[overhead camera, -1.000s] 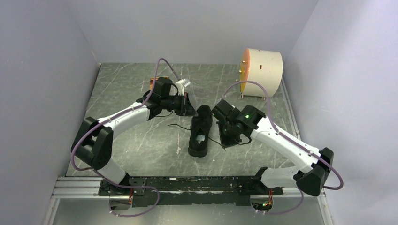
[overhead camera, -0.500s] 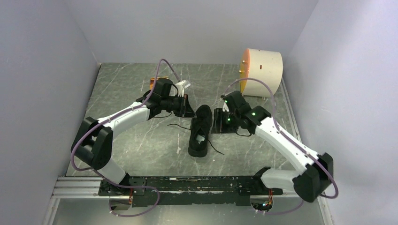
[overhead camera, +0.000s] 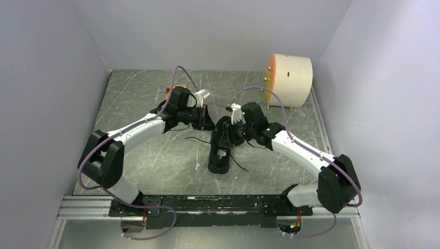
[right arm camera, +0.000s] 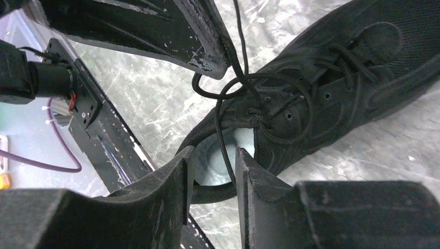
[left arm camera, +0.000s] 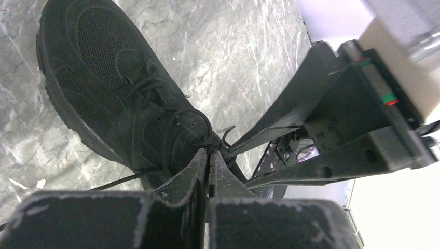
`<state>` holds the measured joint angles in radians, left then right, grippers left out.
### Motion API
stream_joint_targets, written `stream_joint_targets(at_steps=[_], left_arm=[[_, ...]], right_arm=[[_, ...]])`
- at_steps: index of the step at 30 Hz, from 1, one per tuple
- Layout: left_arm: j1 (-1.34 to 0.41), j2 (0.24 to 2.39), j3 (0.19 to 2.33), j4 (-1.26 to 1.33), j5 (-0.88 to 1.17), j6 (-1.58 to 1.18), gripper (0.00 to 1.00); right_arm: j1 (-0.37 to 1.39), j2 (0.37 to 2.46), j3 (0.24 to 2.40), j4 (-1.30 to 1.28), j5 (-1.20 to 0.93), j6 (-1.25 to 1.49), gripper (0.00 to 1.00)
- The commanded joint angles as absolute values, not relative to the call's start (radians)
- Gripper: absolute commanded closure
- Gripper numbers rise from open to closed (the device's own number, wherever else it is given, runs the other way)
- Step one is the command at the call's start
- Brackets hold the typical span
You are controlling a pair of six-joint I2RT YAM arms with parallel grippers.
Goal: Tie the shoes
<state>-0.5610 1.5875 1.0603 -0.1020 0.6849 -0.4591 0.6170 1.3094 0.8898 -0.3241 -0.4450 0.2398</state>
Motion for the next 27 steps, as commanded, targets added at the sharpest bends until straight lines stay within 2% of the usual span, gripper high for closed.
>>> stream_joint_targets(at_steps=[1, 11, 16, 22, 23, 25, 27], left_arm=[[-0.561, 1.556, 1.06, -0.082, 0.706, -0.484, 0.95], [-0.563, 1.554, 1.075, -0.108, 0.713, -0.47, 0.95], [-0.563, 1.551, 1.078, -0.103, 0.715, -0.477, 0.95], [-0.563, 1.545, 1.097, -0.106, 0.719, -0.479, 0.95], [-0.563, 1.543, 1.1, -0.107, 0.719, -0.479, 0.95], [-0.562, 1.543, 1.108, -0.111, 0.719, -0.476, 0.95], [-0.563, 1.543, 1.115, -0.117, 0.721, -0.472, 0.95]], right_arm=[[0.618, 1.341, 0.849, -0.233, -0.511, 0.201, 0.61], [0.619, 1.403, 0.846, -0.255, -0.467, 0.145, 0.59], [0.618, 1.402, 0.839, -0.255, -0.503, 0.139, 0.63], [0.615, 1.352, 0.823, -0.238, -0.504, 0.188, 0.75], [0.615, 1.343, 0.81, -0.22, -0.512, 0.2, 0.8], [0.616, 1.338, 0.794, -0.192, -0.511, 0.219, 0.98], [0.615, 1.337, 0.792, -0.182, -0.497, 0.225, 1.0]])
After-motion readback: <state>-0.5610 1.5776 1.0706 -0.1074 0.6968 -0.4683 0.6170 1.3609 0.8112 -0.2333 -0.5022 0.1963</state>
